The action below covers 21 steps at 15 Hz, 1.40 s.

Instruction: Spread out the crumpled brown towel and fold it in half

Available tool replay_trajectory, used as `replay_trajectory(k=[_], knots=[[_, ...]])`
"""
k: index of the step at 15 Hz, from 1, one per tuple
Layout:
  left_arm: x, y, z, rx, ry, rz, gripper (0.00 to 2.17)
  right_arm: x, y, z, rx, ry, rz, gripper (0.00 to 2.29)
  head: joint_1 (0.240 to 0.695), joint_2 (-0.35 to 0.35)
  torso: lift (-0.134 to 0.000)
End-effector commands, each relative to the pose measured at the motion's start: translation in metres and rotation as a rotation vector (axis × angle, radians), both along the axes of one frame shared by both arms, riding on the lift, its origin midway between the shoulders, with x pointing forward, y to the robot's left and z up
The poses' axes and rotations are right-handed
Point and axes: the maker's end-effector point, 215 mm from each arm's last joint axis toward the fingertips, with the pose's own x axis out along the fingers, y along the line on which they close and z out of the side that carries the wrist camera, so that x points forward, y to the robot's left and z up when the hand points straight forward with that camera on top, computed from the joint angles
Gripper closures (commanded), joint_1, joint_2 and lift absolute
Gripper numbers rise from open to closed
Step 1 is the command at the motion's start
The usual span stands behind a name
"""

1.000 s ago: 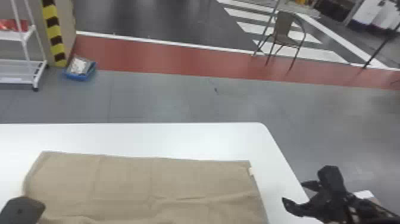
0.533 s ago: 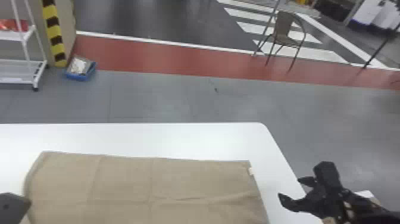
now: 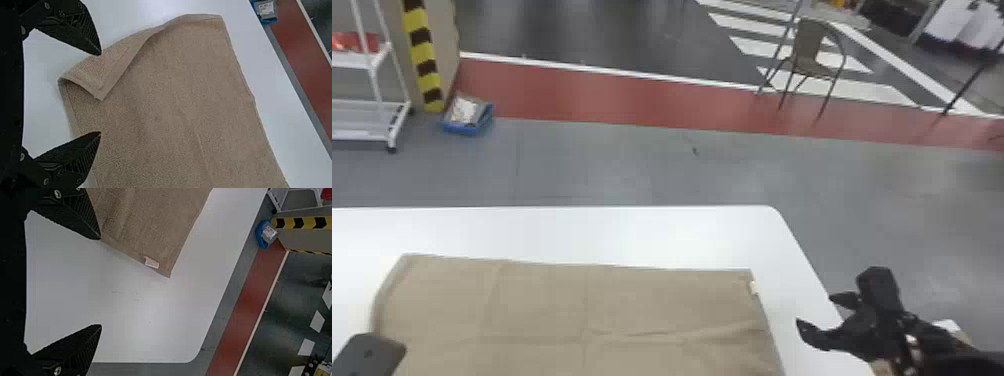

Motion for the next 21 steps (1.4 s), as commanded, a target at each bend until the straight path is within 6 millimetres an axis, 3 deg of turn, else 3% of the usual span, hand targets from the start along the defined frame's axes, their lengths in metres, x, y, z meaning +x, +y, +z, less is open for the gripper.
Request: replay_trajectory(k=[1,3,7,10,21], knots=[[-0.002,0.011,-0.010,0.021,0.019,0.014,0.21,-0.001,-0.003,0.001,-0.002,-0.003,-0.005,0.09,0.695,-0.350,0.000],[0.000,0.017,-0.018,0.039,0.030,0.016,0.34,-0.001,-0.001,0.000,0.001,-0.002,0.000,0.09,0.695,-0.350,0.000],[0.003,0.010,-0.029,0.066,0.011,-0.027,0.36,0.000,0.001,-0.002,0.002,0.000,0.000,0.09,0.695,-0.350,0.000],[0.009,0.013,-0.029,0.094,-0.005,-0.030,0.62,-0.001,0.001,-0.004,0.006,0.006,-0.003,0.09,0.695,-0.350,0.000],[0.005,0.023,-0.033,0.130,0.009,-0.033,0.64,-0.002,-0.001,-0.004,0.008,0.008,-0.010,0.09,0.695,-0.350,0.000]])
